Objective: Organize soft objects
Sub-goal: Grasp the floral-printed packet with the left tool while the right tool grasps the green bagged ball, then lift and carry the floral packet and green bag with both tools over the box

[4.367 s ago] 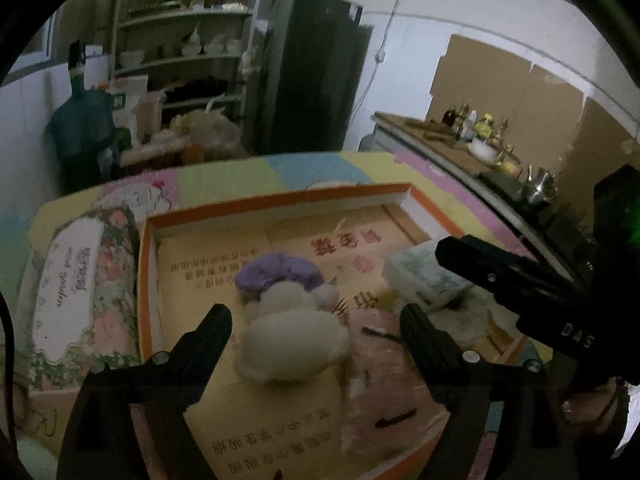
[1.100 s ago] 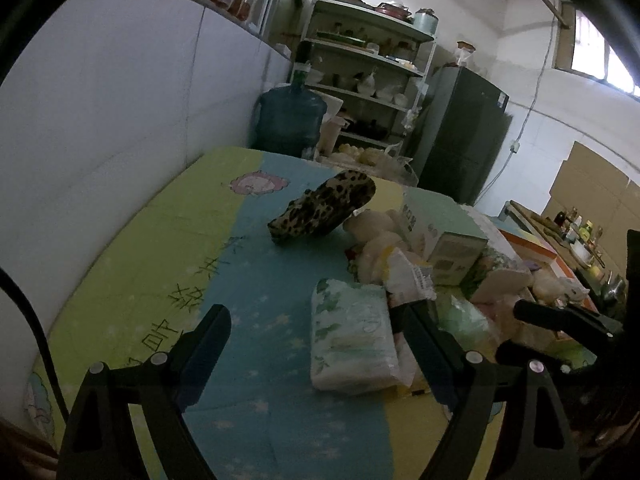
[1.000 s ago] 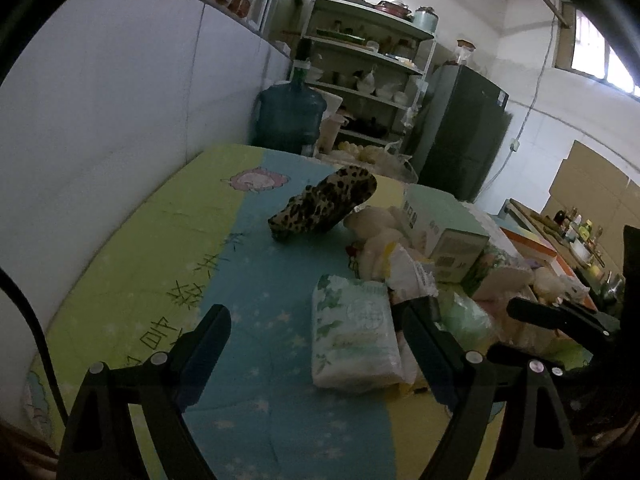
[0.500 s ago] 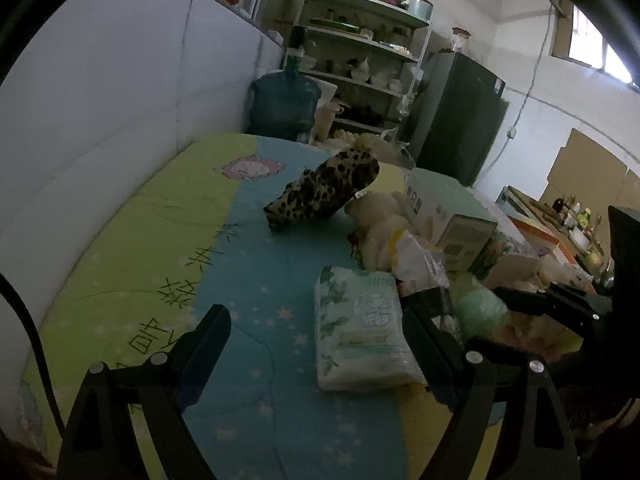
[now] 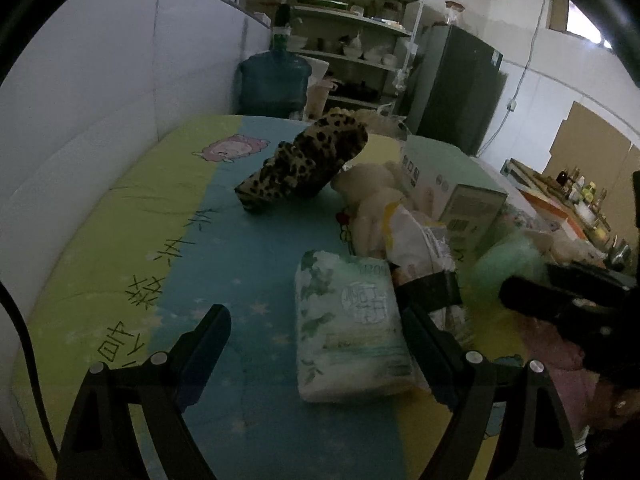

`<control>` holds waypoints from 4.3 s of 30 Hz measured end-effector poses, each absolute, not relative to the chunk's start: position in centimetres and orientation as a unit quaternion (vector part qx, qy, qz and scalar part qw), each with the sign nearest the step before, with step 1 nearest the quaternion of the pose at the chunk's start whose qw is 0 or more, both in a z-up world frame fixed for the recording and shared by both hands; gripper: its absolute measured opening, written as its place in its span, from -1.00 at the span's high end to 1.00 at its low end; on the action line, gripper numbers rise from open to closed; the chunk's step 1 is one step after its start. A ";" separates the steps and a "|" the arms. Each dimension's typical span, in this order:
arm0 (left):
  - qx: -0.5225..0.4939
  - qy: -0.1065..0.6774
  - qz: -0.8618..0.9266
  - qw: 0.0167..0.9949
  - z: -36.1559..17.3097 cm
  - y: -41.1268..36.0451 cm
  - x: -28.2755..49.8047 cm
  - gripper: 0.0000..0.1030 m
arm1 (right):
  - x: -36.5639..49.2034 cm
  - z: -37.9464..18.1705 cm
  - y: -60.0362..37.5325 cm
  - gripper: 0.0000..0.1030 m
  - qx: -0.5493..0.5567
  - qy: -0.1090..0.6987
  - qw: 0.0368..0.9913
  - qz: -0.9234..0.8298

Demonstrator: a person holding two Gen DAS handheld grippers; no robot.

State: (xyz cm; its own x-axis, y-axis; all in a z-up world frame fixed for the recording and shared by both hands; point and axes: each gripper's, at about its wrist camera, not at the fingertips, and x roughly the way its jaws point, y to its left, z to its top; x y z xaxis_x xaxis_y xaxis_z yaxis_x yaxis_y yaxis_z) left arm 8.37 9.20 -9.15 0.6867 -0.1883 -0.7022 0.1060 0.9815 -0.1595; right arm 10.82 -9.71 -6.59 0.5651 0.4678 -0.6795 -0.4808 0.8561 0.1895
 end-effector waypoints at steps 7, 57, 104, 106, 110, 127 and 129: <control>-0.019 0.408 -0.070 0.910 -9.7 8.1 8.8 -0.72 | 10.2 -5.7 -10.7 0.10 0.025 0.372 0.888 0.268; -0.068 0.347 -0.127 0.927 -6.8 8.7 5.3 0.30 | 7.7 -4.1 -11.2 0.10 0.037 0.351 0.893 0.279; -0.030 0.299 -0.208 0.931 -2.4 0.2 5.5 0.30 | 5.2 -2.4 -18.8 0.10 0.081 0.308 0.920 0.229; -0.028 0.297 -0.215 0.930 -2.3 -0.7 5.5 0.30 | 5.0 -2.3 -19.3 0.10 0.083 0.306 0.921 0.225; -0.024 0.297 -0.229 0.927 -2.1 -2.1 5.6 0.30 | 4.7 -2.2 -20.4 0.10 0.088 0.302 0.925 0.215; -0.001 0.298 -0.272 0.915 -1.7 -7.3 6.4 0.30 | 4.3 -2.3 -24.9 0.11 0.115 0.289 0.933 0.183; 0.001 0.297 -0.276 0.914 -1.7 -7.7 6.6 0.30 | 4.3 -2.2 -25.4 0.10 0.117 0.287 0.934 0.178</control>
